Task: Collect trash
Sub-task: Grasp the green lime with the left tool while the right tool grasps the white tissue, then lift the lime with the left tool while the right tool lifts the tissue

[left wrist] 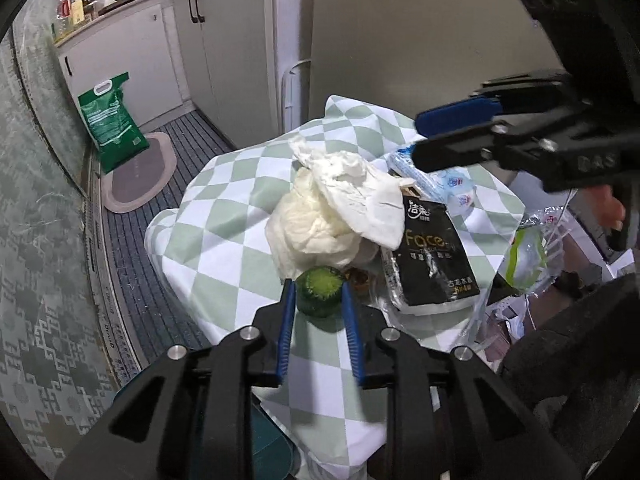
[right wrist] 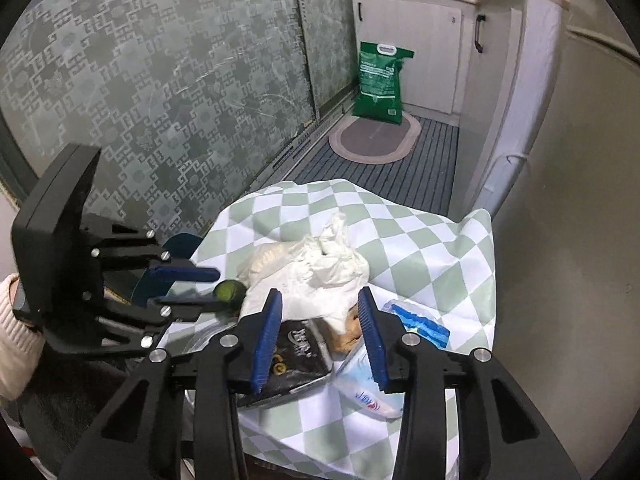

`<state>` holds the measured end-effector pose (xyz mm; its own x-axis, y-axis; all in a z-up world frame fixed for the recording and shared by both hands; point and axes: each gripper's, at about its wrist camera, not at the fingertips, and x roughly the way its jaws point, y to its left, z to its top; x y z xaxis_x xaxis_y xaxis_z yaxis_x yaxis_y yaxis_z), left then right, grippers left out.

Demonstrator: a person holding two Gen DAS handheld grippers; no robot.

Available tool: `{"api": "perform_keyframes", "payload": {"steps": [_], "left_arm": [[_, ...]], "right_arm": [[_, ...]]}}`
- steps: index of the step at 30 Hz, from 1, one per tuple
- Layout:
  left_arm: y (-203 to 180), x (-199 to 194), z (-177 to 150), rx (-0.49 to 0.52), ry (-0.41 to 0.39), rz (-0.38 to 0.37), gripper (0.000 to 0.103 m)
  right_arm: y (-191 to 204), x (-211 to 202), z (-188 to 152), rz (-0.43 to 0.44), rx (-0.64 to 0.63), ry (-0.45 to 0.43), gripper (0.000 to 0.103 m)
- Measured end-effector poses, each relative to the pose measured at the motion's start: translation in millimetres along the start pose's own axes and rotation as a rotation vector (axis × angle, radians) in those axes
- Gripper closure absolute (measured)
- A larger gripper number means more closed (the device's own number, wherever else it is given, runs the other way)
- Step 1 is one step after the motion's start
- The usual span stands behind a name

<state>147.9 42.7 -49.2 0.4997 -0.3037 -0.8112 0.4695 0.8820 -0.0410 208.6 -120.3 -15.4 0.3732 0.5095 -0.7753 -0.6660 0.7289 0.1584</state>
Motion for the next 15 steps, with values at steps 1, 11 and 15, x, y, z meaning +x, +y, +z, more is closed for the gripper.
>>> {"api": "perform_keyframes", "payload": {"steps": [1, 11, 15], "left_arm": [[-1.0, -0.8, -0.4, 0.003, -0.002, -0.007, 0.077], [1.0, 9.3, -1.4, -0.005, 0.005, -0.025, 0.075], [3.4, 8.4, -1.5, -0.015, 0.004, -0.034, 0.077]], "right_arm": [[-3.5, 1.8, 1.1, 0.008, 0.011, 0.002, 0.063], [6.8, 32.6, 16.8, -0.022, -0.032, 0.029, 0.063], [10.2, 48.1, 16.2, -0.078, -0.063, 0.057, 0.075]]}}
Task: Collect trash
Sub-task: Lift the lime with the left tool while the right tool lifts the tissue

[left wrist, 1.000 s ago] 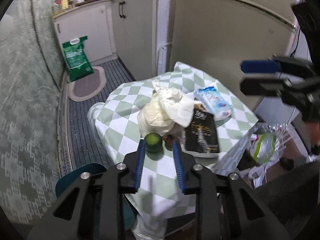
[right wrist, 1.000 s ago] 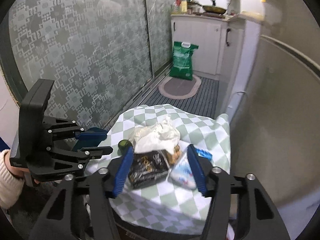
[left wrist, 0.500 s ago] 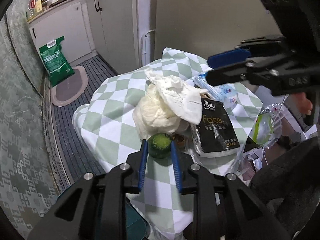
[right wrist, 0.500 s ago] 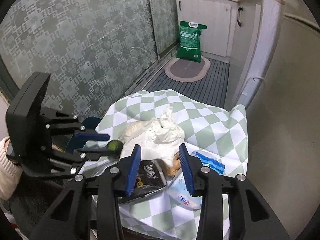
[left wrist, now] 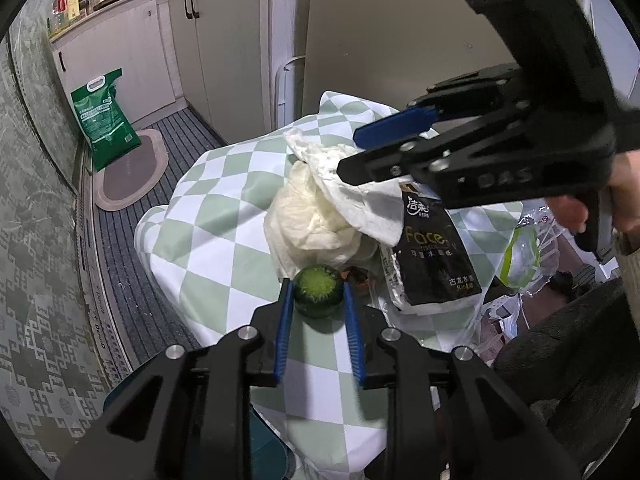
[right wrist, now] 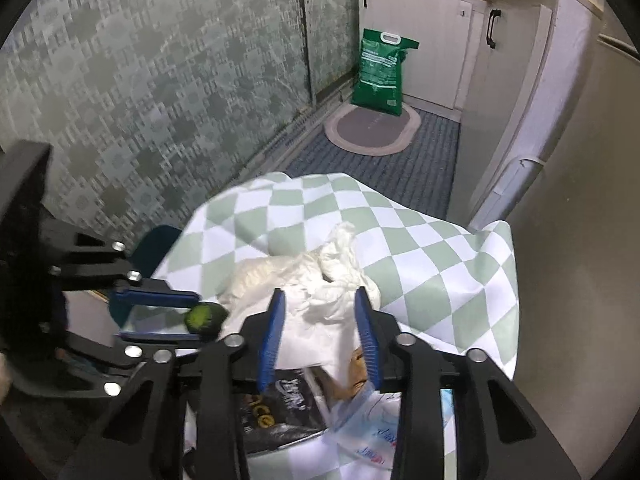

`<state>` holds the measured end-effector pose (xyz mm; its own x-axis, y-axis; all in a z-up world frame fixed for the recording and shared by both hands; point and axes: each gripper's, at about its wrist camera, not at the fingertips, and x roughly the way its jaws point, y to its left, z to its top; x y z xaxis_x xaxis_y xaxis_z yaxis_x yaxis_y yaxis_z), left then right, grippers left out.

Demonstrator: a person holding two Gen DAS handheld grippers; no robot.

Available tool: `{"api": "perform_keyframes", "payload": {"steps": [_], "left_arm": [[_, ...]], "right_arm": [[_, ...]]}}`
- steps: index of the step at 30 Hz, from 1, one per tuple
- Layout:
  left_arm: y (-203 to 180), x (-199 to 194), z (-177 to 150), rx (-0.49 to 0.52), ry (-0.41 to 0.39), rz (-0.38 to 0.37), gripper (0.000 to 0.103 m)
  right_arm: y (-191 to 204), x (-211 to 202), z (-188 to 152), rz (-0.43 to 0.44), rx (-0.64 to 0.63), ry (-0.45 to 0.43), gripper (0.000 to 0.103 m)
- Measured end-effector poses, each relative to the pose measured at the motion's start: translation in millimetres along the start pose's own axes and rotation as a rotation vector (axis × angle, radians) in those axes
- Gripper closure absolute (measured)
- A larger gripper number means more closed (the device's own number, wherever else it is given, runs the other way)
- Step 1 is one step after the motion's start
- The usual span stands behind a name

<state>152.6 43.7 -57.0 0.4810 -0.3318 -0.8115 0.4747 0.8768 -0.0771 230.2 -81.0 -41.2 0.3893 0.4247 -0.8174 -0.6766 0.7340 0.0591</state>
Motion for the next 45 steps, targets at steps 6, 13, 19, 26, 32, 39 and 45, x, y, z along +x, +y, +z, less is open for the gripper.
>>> {"api": "perform_keyframes", "payload": {"steps": [6, 13, 19, 26, 32, 39, 45], "left_arm": [[4.0, -7.0, -0.3, -0.026, -0.016, -0.028, 0.078], [5.6, -36.7, -0.4, -0.078, -0.097, 0.004, 0.103], [1.7, -56.2, 0.8, -0.116, -0.144, 0.016, 0.103], [-5.0, -40.0, -11.8, -0.062, -0.073, -0.011, 0.085], [-10.1, -28.0, -15.8, -0.015, -0.039, 0.002, 0.068], [-11.0, -8.9, -17.6, 0.014, 0.008, 0.010, 0.069], [-8.7, -13.6, -16.6, -0.017, -0.011, 0.001, 0.072]], "right_arm": [[-2.3, 7.0, -1.4, -0.020, 0.002, 0.013, 0.096], [5.0, -17.3, 3.3, -0.035, -0.010, -0.043, 0.097], [9.0, -56.4, 9.4, -0.034, 0.005, -0.130, 0.097], [9.2, -64.6, 5.5, -0.019, 0.015, -0.140, 0.097], [4.2, -66.9, -0.6, -0.019, 0.032, -0.140, 0.097], [2.9, -68.0, -1.9, -0.014, 0.032, -0.140, 0.097], [8.5, -69.9, -0.5, -0.005, 0.023, -0.142, 0.097]]}}
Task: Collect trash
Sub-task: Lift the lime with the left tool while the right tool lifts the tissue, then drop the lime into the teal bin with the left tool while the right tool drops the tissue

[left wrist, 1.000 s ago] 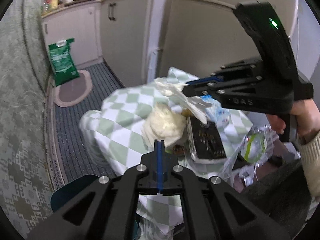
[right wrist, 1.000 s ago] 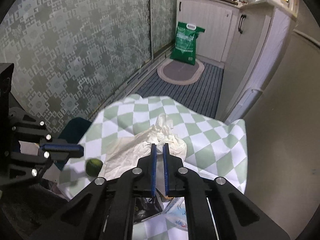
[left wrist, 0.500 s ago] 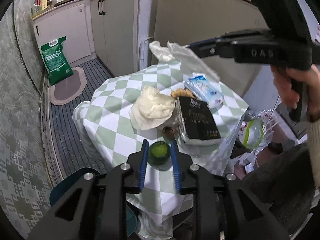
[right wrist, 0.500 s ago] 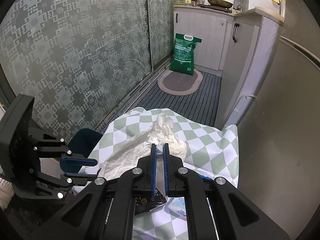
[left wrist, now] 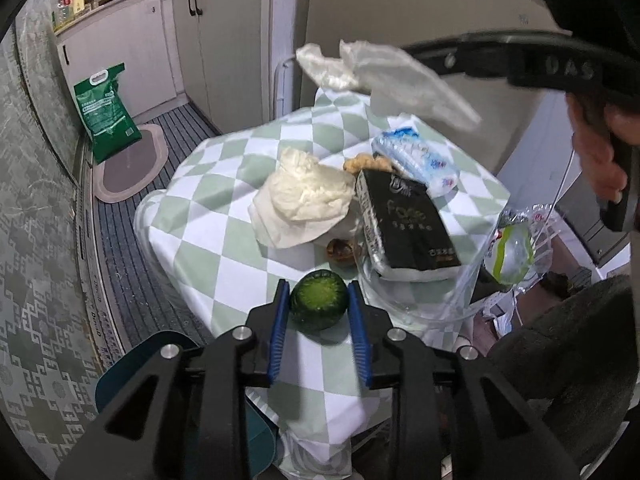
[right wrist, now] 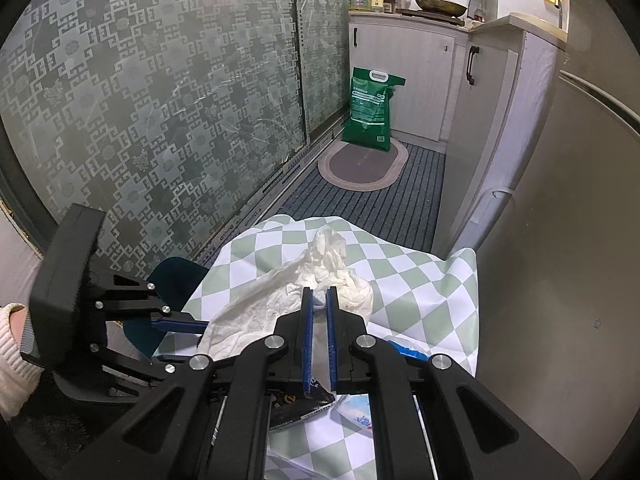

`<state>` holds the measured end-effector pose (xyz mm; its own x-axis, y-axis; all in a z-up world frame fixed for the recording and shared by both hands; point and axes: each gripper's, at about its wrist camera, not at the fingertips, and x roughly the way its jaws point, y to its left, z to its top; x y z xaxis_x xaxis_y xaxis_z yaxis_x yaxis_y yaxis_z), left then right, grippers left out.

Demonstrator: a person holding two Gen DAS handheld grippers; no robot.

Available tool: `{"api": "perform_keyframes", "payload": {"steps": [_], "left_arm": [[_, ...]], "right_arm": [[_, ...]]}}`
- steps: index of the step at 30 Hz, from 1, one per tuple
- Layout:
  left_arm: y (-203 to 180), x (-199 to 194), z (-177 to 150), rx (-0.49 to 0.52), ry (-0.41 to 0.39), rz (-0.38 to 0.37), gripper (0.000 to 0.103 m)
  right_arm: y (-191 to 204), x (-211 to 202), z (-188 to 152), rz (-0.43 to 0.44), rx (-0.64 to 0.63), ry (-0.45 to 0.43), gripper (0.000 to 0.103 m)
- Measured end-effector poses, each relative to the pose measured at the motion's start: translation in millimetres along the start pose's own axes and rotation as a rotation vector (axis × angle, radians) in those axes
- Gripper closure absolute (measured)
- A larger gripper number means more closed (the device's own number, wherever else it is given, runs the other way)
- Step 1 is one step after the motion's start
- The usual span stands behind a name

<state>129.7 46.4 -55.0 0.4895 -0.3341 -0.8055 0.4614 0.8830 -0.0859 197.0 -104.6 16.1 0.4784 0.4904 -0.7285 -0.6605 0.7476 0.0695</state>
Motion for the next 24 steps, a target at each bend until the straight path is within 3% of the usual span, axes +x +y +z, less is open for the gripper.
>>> {"api": "perform_keyframes", "payload": {"steps": [6, 10, 19, 24], "left_arm": [[6.4, -39.2, -2.8, -0.071, -0.105, 0.085, 0.072], [21.0, -56.2, -8.9, -0.125, -0.132, 0.135, 0.072], [76.0, -78.3, -44.3, -0.314, -0.121, 0.284, 0.072], [100.5, -86.8, -70.9, -0.393, -0.092, 0.326, 0.072]], "right_arm": [[18.2, 1.8, 6.7, 0.025, -0.022, -0.010, 0.097], [42.6, 9.0, 13.6, 0.065, -0.048, -0.009, 0.097], [108.1, 37.0, 26.7, 0.138, -0.125, 0.034, 0.097], [143.8, 57.8, 30.6, 0.181, -0.164, 0.068, 0.097]]}}
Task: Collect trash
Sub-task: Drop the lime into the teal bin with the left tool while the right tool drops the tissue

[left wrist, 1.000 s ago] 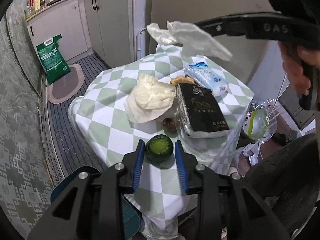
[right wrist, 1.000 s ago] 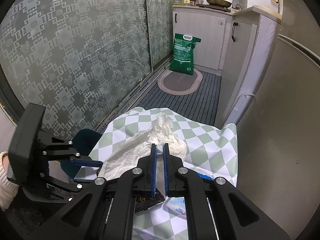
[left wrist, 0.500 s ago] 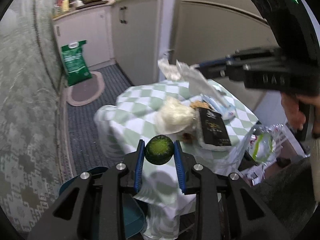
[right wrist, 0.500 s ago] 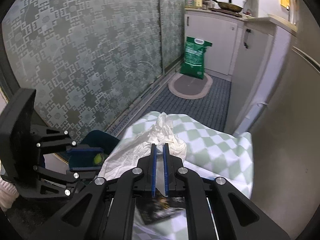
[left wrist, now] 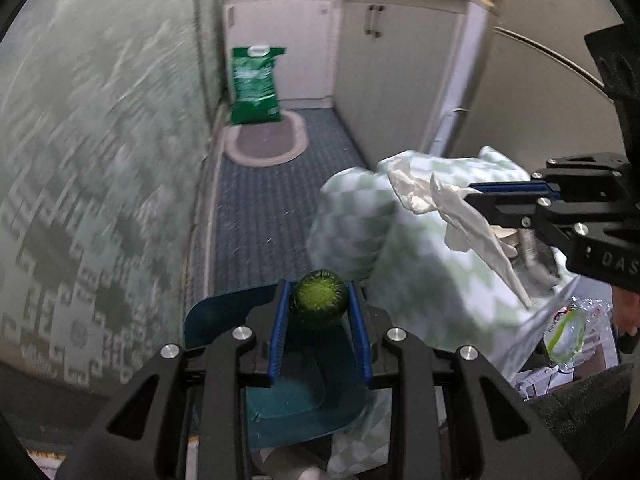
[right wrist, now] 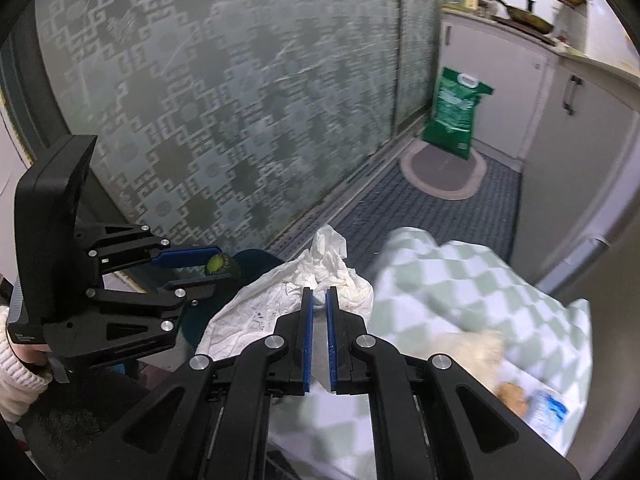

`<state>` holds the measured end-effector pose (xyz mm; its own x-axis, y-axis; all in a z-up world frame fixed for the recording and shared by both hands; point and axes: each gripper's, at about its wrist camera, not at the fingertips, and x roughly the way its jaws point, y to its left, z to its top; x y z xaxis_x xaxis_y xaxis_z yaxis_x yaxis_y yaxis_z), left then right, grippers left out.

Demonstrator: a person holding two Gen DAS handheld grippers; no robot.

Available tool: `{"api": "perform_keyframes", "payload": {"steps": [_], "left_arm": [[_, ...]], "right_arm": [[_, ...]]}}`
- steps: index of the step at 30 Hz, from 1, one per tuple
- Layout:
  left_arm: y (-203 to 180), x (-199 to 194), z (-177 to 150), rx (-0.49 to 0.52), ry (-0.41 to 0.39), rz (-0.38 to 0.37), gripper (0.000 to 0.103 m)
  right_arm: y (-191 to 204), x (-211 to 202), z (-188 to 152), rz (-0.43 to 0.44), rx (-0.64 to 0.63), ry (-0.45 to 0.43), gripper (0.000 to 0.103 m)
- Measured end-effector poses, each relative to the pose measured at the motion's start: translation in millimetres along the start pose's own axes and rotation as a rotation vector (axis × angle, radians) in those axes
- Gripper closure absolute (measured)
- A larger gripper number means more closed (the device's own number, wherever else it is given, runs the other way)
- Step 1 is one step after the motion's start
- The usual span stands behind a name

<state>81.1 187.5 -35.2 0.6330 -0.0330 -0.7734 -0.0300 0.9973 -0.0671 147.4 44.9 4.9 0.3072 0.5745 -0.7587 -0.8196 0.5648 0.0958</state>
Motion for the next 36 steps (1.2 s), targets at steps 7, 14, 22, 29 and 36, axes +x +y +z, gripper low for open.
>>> {"api": "perform_keyframes", "payload": {"steps": [7, 14, 22, 29, 36], "left_arm": [[37.8, 7.0, -26.3, -0.051, 0.058, 0.057, 0.072], [63.6, 22.4, -47.6, -0.089, 0.117, 0.068, 0.072], [77.4, 41.2, -63.5, -0.112, 0.171, 0.045, 0.072], [86.3, 65.5, -71.0, -0.118, 0.216, 0.034, 0.072], [89.5, 72.9, -74.3, -0.096, 0.226, 0.068, 0.066]], "right_arm": [[41.7, 50.3, 7.6, 0.040, -0.050, 0.091, 0.097], [65.1, 91.1, 5.4, 0.035, -0.060, 0.186, 0.097], [71.5, 132.9, -4.3, 0.007, -0.044, 0.287, 0.097], [75.2, 153.7, -11.7, -0.007, -0.037, 0.335, 0.097], [72.7, 164.2, -12.3, -0.019, -0.019, 0.355, 0.097]]}}
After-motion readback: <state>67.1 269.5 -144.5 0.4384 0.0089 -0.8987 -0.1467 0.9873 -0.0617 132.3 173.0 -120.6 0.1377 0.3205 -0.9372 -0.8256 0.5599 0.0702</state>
